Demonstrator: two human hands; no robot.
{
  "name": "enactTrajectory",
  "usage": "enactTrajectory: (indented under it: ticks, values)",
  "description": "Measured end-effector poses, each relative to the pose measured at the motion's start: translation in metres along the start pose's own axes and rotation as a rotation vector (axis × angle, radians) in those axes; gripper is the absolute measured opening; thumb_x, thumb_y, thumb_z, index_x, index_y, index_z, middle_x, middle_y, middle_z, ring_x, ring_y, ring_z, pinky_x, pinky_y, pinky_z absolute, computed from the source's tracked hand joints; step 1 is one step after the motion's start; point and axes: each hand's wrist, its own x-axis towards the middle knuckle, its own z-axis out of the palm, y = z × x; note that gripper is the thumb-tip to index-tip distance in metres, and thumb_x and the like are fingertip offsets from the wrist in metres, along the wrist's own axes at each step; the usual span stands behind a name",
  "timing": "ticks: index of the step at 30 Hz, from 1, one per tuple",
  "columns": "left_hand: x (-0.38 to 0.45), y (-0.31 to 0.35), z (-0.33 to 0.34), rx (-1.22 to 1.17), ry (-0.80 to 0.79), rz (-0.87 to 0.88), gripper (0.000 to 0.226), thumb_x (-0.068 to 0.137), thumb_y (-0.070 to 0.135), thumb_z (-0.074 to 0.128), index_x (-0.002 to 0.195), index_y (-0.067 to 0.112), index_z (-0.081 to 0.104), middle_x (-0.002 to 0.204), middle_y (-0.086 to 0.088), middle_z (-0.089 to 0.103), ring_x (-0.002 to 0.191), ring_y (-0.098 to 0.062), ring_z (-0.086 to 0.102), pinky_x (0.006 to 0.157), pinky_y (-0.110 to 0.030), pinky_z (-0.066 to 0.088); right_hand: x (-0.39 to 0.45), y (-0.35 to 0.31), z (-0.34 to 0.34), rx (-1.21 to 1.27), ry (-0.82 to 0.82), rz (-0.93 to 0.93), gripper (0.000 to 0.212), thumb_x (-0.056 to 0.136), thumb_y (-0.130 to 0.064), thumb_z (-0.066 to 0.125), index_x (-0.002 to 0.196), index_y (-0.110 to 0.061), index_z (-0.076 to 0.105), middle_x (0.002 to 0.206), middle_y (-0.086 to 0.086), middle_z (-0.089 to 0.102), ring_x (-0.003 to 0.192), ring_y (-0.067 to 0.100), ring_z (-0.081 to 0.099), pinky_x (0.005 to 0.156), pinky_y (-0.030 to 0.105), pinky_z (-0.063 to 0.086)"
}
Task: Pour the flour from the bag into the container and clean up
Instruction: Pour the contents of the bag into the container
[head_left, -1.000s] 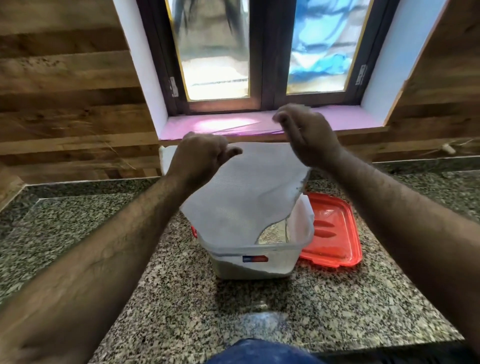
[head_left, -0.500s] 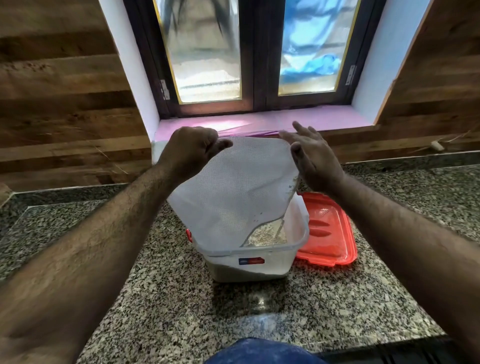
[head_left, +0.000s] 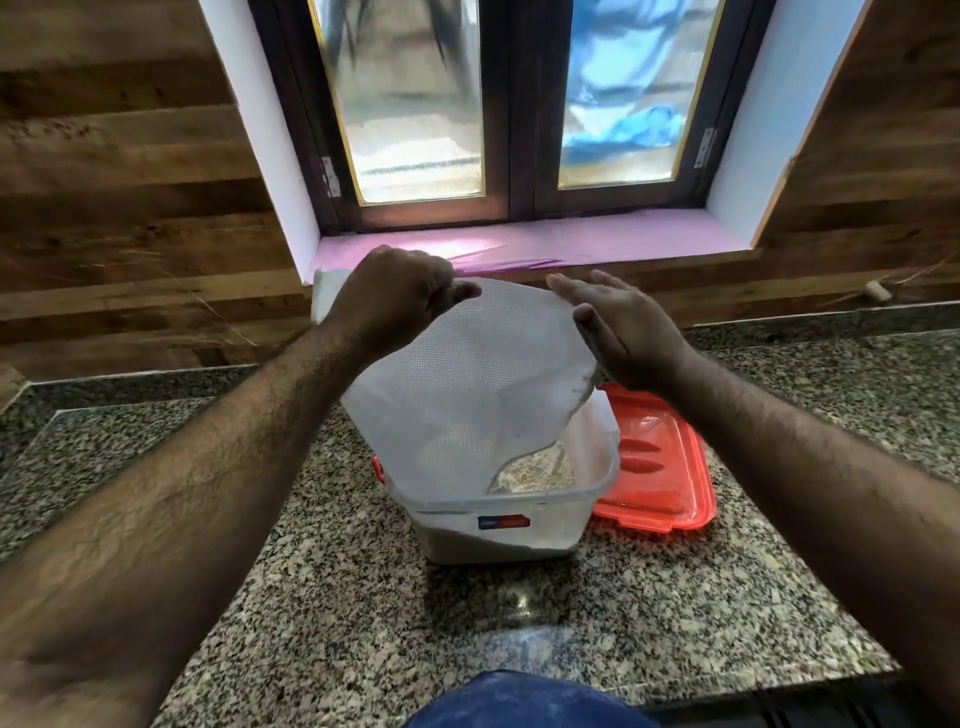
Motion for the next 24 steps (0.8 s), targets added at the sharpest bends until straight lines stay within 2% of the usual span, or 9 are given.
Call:
enactTrajectory:
  ticks: [1,4,5,8,10,13,17,21,24]
  values:
    - [0.001,0.0,0.001,0.003,-0.008,0.006,0.043,0.102,0.039,0.072,0.066,0.019,0.058,0.054,0.003,0.048,0.045,-0.009,0.039,0.059,-0.013,0.025,-0.001,0.0,0.001,-0.011,0.04,0.007,0.096,0.107,-0.07,0.01,0.16,0.003,0.041,0.162,0.024,0.048,0.151,0.033,0.048,0.122,0.061,0.039]
    - [0.002,0.002,0.001,0.016,0.001,0.011,0.044,0.102,0.04,0.072,0.066,0.02,0.057,0.054,0.004,0.047,0.045,-0.008,0.039,0.06,-0.013,0.023,0.002,-0.001,0.001,-0.01,0.273,0.033,0.099,0.106,-0.067,0.015,0.163,0.014,0.02,0.172,0.034,0.019,0.163,0.042,0.023,0.13,0.057,0.027]
    - [0.002,0.003,-0.001,0.021,0.01,0.011,0.044,0.102,0.04,0.072,0.066,0.022,0.054,0.054,0.004,0.046,0.044,-0.006,0.035,0.06,-0.013,0.023,0.001,0.0,0.002,0.003,0.272,0.022,0.099,0.106,-0.067,0.015,0.163,0.014,0.017,0.173,0.033,0.016,0.164,0.04,0.019,0.132,0.055,0.024]
    - [0.003,0.004,-0.003,0.025,0.014,0.015,0.045,0.102,0.039,0.072,0.065,0.021,0.055,0.054,0.004,0.045,0.044,-0.004,0.034,0.06,-0.014,0.023,-0.003,0.002,0.003,-0.012,0.001,-0.012,0.095,0.106,-0.071,0.01,0.165,0.001,0.03,0.172,0.021,0.032,0.162,0.031,0.03,0.129,0.059,0.028]
    - [0.003,0.005,-0.002,0.026,0.005,0.017,0.045,0.102,0.04,0.071,0.065,0.017,0.06,0.054,0.003,0.047,0.045,-0.01,0.041,0.062,-0.018,0.029,-0.006,0.004,0.008,-0.057,0.045,-0.034,0.097,0.106,-0.071,0.012,0.166,0.004,0.024,0.174,0.024,0.025,0.164,0.034,0.024,0.13,0.059,0.025]
    - [0.003,0.005,-0.002,0.024,0.022,0.005,0.046,0.103,0.042,0.069,0.065,0.023,0.051,0.054,0.003,0.045,0.045,-0.007,0.037,0.06,-0.017,0.025,-0.006,-0.004,0.011,-0.008,0.225,-0.033,0.103,0.105,-0.069,0.02,0.163,0.016,0.012,0.174,0.033,0.011,0.165,0.041,0.014,0.132,0.055,0.021]
    - [0.002,0.006,-0.001,0.035,-0.001,-0.005,0.044,0.103,0.042,0.069,0.067,0.022,0.055,0.056,0.004,0.047,0.047,-0.008,0.04,0.062,-0.021,0.03,-0.01,-0.011,0.019,-0.044,-0.044,-0.032,0.094,0.106,-0.072,0.016,0.168,-0.002,0.023,0.175,0.02,0.024,0.164,0.033,0.021,0.128,0.06,0.029]
    - [0.002,0.006,-0.001,0.045,0.019,-0.012,0.048,0.104,0.043,0.068,0.066,0.024,0.048,0.055,0.005,0.044,0.047,-0.005,0.034,0.059,-0.015,0.022,-0.01,-0.011,0.023,-0.066,0.275,-0.005,0.093,0.107,-0.06,0.034,0.162,0.013,0.02,0.172,0.034,0.019,0.162,0.048,0.019,0.131,0.061,0.021]
    - [0.001,0.005,-0.003,0.042,0.024,-0.007,0.048,0.104,0.042,0.068,0.066,0.023,0.047,0.055,0.006,0.042,0.047,-0.003,0.033,0.059,-0.016,0.023,-0.011,-0.01,0.023,-0.062,0.061,0.007,0.088,0.109,-0.065,0.024,0.165,0.003,0.029,0.172,0.023,0.031,0.161,0.036,0.029,0.131,0.057,0.022]
